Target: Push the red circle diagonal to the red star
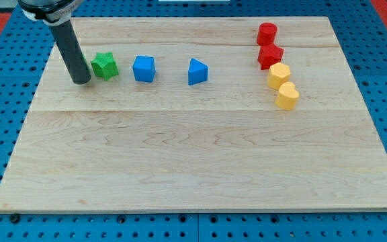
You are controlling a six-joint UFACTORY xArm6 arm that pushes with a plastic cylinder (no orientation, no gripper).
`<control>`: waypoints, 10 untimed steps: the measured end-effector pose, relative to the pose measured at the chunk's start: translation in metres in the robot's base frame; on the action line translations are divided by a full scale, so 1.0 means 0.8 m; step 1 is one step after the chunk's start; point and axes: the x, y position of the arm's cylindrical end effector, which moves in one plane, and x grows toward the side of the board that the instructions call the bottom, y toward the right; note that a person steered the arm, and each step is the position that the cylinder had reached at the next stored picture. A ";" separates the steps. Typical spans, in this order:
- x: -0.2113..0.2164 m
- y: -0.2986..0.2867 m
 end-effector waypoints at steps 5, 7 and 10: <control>0.120 0.467; -0.128 0.515; -0.171 0.464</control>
